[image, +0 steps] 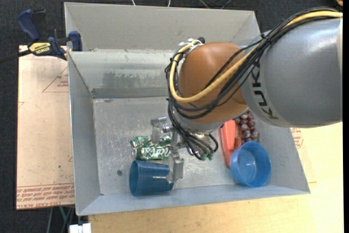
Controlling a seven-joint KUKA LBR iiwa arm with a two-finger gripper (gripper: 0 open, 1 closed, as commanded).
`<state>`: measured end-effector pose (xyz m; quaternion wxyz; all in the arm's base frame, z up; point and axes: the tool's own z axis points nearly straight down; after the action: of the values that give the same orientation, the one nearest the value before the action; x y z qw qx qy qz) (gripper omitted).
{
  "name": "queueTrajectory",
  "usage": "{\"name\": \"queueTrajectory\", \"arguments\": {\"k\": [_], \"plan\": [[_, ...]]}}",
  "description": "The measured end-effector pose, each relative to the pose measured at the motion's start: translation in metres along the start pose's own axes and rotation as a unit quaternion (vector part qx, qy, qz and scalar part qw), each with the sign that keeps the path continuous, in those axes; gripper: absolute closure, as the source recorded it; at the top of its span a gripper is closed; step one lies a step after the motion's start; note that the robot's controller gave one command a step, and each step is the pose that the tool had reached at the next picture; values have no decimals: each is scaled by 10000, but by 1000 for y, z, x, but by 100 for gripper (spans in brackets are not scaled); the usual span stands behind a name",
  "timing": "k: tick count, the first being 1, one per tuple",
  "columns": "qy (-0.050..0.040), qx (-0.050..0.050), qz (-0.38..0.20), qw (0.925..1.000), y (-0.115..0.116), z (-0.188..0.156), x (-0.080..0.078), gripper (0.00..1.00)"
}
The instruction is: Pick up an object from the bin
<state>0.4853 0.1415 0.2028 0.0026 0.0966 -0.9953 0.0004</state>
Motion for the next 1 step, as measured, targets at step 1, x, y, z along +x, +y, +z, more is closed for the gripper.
{"name": "queueTrajectory", "arguments": {"k": [1], "plan": [[-183, -63, -720, 9972, 50, -52, -99, 0]]}}
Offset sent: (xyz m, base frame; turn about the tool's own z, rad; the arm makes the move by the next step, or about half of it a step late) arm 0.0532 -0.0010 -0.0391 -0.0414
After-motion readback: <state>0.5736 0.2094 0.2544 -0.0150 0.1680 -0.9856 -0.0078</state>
